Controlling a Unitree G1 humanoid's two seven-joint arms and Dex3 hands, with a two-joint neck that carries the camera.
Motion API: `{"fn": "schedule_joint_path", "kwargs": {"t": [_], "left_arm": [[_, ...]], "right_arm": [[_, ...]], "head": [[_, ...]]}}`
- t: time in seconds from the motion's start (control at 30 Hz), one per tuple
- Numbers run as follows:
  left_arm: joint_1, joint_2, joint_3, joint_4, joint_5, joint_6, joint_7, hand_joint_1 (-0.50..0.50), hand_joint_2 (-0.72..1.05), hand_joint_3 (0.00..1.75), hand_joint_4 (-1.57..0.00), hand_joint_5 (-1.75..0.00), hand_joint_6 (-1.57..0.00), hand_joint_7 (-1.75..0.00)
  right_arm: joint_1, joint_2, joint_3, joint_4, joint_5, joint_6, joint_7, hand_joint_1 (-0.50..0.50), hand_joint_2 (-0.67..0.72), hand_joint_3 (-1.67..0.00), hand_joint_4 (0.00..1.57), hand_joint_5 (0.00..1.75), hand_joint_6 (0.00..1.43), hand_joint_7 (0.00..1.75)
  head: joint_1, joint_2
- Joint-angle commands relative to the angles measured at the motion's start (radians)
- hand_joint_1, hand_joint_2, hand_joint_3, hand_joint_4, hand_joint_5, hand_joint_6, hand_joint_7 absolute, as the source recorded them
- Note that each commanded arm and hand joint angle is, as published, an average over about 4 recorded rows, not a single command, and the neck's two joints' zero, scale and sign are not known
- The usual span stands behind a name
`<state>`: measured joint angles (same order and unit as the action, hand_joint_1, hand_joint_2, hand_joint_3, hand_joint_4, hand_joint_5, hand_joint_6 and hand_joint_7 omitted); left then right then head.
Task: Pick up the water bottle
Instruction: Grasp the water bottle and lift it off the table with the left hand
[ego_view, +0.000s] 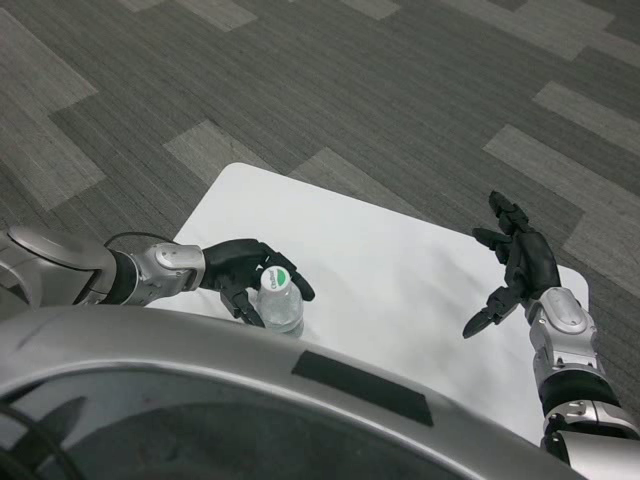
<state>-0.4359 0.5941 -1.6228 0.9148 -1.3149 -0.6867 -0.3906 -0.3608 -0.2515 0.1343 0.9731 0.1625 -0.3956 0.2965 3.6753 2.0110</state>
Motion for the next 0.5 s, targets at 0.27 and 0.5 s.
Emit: {"fn": "schedule_joint_path", "kwargs": {"t": [0.27, 0.5], "left_arm": [[-0.009, 0.002, 0.006, 0.010, 0.029, 0.011, -0.003, 0.50, 0.87, 0.04, -0.26, -1.00, -1.32, -0.21], [-0.009, -0.004, 0.008, 0.019, 0.026, 0.009, 0.001, 0.50, 0.78, 0.02, -0.50, -1.44, -1.40, -0.44]], "right_arm": [[-0.020, -0.009, 0.004, -0.008, 0.005, 0.000, 0.000, -0.12, 0.66, -0.16, 0.00, 0.87, 0.00, 0.00], [-0.020, -0.009, 0.004, -0.008, 0.005, 0.000, 0.000, -0.12, 0.65, -0.16, 0.00, 0.87, 0.00, 0.00]], "head": [[-0.002, 0.004], [-0.001, 0.007]]}}
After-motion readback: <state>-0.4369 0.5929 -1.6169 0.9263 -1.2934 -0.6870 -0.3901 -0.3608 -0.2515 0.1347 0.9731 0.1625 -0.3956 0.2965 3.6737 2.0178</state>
